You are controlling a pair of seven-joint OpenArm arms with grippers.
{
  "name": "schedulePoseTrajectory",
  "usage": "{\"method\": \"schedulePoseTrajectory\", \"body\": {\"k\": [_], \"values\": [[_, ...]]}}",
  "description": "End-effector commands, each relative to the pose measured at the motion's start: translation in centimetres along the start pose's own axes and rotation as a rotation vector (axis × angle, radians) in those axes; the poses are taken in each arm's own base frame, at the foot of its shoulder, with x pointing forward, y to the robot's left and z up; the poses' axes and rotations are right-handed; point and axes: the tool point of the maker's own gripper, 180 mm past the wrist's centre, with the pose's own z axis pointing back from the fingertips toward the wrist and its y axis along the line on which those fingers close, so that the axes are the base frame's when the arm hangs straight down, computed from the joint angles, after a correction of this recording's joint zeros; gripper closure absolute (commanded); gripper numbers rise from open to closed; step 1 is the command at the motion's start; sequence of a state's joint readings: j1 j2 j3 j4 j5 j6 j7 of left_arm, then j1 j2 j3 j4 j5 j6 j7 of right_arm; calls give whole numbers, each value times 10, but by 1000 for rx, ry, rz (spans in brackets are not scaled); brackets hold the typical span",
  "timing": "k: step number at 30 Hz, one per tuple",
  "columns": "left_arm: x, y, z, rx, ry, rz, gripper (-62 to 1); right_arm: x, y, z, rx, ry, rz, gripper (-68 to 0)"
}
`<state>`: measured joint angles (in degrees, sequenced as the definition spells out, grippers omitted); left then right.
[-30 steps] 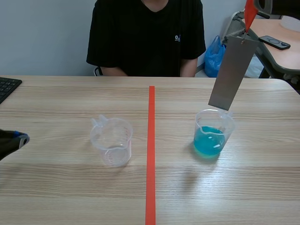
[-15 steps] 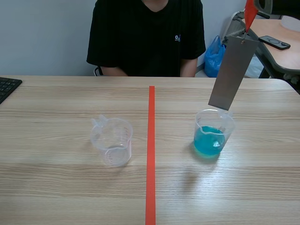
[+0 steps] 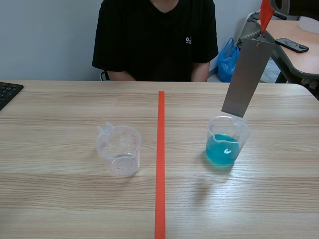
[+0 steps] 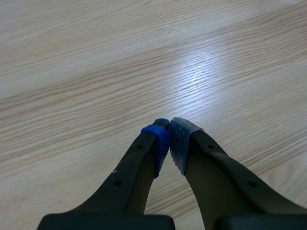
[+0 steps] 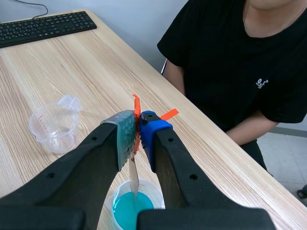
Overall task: Do the redox reaction experiment.
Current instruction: 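Lower the plate into the blue solution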
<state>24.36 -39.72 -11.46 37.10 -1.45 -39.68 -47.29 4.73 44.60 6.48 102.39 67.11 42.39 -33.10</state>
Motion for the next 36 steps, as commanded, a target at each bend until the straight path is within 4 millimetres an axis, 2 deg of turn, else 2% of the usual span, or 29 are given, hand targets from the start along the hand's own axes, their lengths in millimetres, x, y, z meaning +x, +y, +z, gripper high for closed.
{"method": "schedulePoseTrajectory", "body": {"k": [1, 17, 24, 28, 36], "values": [[7, 0, 1, 3, -37, 3, -31, 14, -1, 3, 0, -32, 31, -15], [4, -3, 3, 0, -32, 8, -32, 11, -3, 2, -2, -38, 15, -15], [4, -3, 3, 0, -32, 8, -31, 5, -13, 4, -27, -54, -21, -15], [4, -3, 3, 0, -33, 8, -31, -3, -17, 2, -45, -48, -25, -15], [6, -3, 3, 0, -43, 8, -31, -25, -12, -11, -44, -19, -46, -15]]}}
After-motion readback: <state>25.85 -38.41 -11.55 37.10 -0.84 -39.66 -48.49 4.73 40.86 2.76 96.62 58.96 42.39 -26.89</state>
